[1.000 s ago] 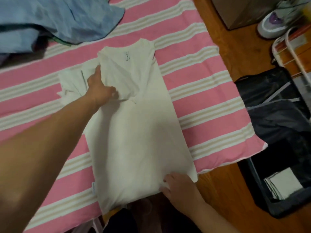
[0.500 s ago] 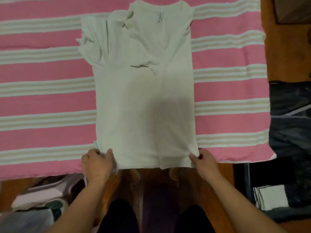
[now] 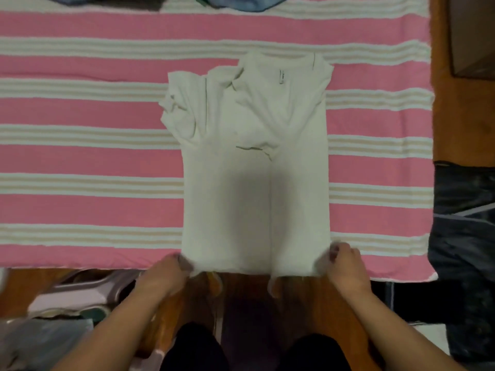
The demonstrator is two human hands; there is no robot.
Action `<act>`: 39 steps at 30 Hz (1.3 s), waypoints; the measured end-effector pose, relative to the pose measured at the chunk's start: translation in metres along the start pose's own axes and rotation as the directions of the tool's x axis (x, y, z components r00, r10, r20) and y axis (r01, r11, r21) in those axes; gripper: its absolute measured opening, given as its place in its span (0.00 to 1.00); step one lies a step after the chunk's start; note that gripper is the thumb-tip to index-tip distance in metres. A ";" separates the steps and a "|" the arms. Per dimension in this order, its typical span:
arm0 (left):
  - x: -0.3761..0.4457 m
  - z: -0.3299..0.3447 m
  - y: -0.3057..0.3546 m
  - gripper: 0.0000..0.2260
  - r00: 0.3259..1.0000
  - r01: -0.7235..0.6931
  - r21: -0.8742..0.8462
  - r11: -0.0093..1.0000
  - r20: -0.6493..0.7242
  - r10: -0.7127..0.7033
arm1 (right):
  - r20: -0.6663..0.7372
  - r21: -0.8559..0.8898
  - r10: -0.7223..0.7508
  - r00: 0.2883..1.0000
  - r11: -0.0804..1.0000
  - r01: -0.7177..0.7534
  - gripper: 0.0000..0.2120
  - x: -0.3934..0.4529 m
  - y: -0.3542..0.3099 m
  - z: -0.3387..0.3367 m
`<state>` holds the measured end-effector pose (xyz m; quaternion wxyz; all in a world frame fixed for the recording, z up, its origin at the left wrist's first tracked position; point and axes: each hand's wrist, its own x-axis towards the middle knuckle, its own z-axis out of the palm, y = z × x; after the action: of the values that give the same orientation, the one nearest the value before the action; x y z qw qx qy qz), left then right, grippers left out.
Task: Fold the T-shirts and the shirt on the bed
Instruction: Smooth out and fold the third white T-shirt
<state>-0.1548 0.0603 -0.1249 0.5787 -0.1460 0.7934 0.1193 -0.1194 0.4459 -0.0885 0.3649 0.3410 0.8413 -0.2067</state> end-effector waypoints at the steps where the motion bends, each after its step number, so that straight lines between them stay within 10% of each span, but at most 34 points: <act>1: 0.006 -0.027 0.012 0.10 0.994 -0.029 -0.081 0.996 -0.109 0.020 | -0.052 -0.019 -0.072 0.996 0.997 0.072 0.15 0.009 -0.027 -0.011; 5: 0.048 -0.156 0.077 0.15 0.808 -0.279 -0.446 0.850 -0.588 -0.043 | -0.148 -0.166 -0.477 0.866 0.876 0.454 0.18 0.057 -0.152 -0.037; 9: 0.104 -0.252 0.124 0.31 0.730 -0.435 -0.564 0.702 -0.677 -0.091 | -0.076 -0.248 -0.655 0.752 0.743 0.622 0.24 0.104 -0.252 -0.027; 13: 0.129 -0.260 0.126 0.23 0.784 -0.389 -0.432 0.814 -0.619 0.047 | 0.070 -0.386 -0.557 0.827 0.750 0.538 0.32 0.128 -0.293 0.008; 20: 0.087 -0.193 0.046 0.09 0.602 -0.560 -0.599 0.572 -0.769 -0.216 | 0.179 -0.494 -0.445 0.877 0.730 0.472 0.42 0.109 -0.301 0.010; 25: 0.078 -0.173 0.041 0.08 0.861 -0.255 -0.767 0.588 -0.457 -0.224 | 0.201 -0.510 -0.413 0.889 0.730 0.454 0.43 0.112 -0.308 0.007; 30: 0.107 -0.225 0.055 0.26 0.497 -0.364 -0.254 0.896 -0.867 -0.044 | 0.156 -0.528 -0.457 0.876 0.710 0.465 0.44 0.113 -0.301 0.011; 34: 0.149 -0.285 0.064 0.25 0.597 -0.266 0.072 0.961 -0.770 0.223 | 0.138 -0.532 -0.480 0.866 0.702 0.474 0.43 0.115 -0.297 0.012; 39: 0.135 -0.311 0.052 0.16 0.632 0.069 0.200 0.977 -0.767 0.112 | 0.150 -0.454 -0.477 0.866 0.745 0.489 0.42 0.115 -0.296 0.008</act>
<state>-0.4880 -0.0153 -0.1590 0.1932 -0.1116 0.9743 -0.0325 -0.3881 0.2880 -0.1511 0.3817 0.0083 0.9204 -0.0841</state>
